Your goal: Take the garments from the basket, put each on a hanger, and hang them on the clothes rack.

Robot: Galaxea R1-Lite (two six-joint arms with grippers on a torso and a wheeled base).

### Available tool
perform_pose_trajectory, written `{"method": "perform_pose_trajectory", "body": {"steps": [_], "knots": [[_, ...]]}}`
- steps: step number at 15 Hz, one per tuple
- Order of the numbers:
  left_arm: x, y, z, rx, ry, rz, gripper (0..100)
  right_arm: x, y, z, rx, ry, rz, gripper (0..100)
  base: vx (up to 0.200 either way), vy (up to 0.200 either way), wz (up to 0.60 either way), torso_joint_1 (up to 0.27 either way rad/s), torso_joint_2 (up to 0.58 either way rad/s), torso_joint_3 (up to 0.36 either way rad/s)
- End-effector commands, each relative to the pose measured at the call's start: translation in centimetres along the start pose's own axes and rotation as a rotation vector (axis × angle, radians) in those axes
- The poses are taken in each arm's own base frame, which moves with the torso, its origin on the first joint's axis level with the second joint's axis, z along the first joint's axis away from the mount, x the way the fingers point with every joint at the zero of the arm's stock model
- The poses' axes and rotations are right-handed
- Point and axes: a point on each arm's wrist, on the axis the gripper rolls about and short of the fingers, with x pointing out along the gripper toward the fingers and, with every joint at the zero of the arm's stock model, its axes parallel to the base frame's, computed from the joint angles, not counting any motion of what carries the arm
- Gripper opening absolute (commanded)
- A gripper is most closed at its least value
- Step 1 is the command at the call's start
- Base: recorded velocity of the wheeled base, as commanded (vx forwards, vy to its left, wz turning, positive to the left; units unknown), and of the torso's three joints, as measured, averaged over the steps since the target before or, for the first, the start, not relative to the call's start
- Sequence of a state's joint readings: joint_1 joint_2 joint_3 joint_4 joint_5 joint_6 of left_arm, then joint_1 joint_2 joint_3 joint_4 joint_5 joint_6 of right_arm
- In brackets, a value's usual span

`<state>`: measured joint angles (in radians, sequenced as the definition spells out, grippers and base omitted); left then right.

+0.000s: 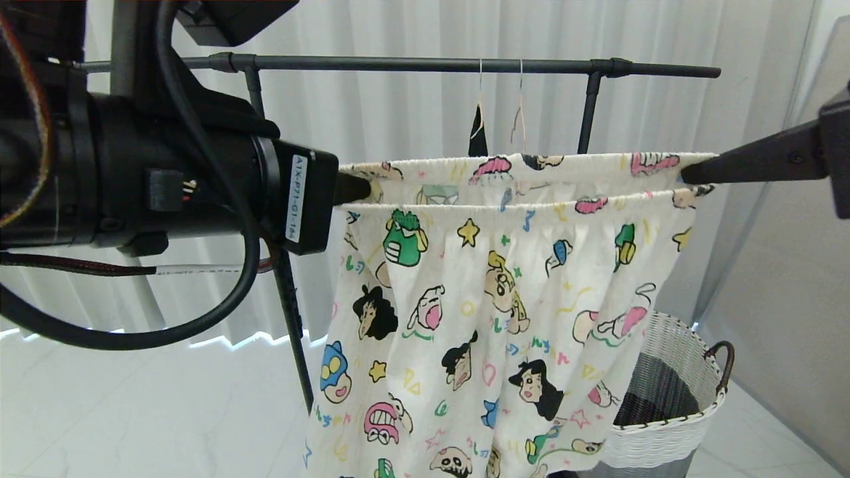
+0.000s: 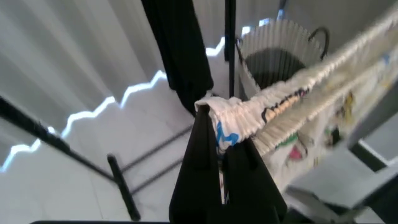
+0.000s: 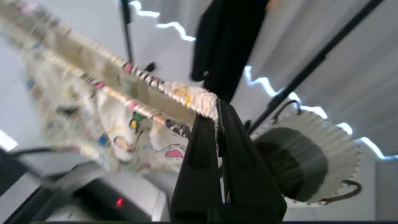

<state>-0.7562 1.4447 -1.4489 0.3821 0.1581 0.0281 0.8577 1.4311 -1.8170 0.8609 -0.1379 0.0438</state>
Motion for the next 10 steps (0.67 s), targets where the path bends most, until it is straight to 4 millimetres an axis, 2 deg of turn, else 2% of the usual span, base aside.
{"method": "perform_pose_trajectory", "body": {"steps": [1, 3, 4, 6, 10], "knots": [[1.5, -0.4, 0.1, 0.039, -0.010, -0.005, 0, -2.4, 1.2, -0.7, -0.031, -0.008, 0.116, 0, 0.000, 0.000, 0.00, 0.000, 0.00, 0.000], [3.7, -0.7, 1.0, 0.115, -0.071, 0.000, 0, -2.5, 2.9, -0.9, -0.078, 0.008, 0.241, 0, 0.000, 0.000, 0.00, 0.000, 0.00, 0.000], [4.1, -0.8, 1.4, 0.119, -0.090, 0.003, 0, -2.2, 3.4, -0.9, -0.090, 0.015, 0.260, 0, 0.000, 0.000, 0.00, 0.000, 0.00, 0.000], [4.1, -0.7, 2.1, 0.115, -0.110, 0.006, 0, -1.8, 3.7, -0.9, -0.096, 0.023, 0.266, 0, 0.000, 0.000, 0.00, 0.000, 0.00, 0.000], [3.5, -0.6, 2.0, 0.111, -0.115, 0.009, 0, -1.8, 3.6, -0.8, -0.092, 0.024, 0.256, 0, 0.000, 0.000, 0.00, 0.000, 0.00, 0.000]]}}
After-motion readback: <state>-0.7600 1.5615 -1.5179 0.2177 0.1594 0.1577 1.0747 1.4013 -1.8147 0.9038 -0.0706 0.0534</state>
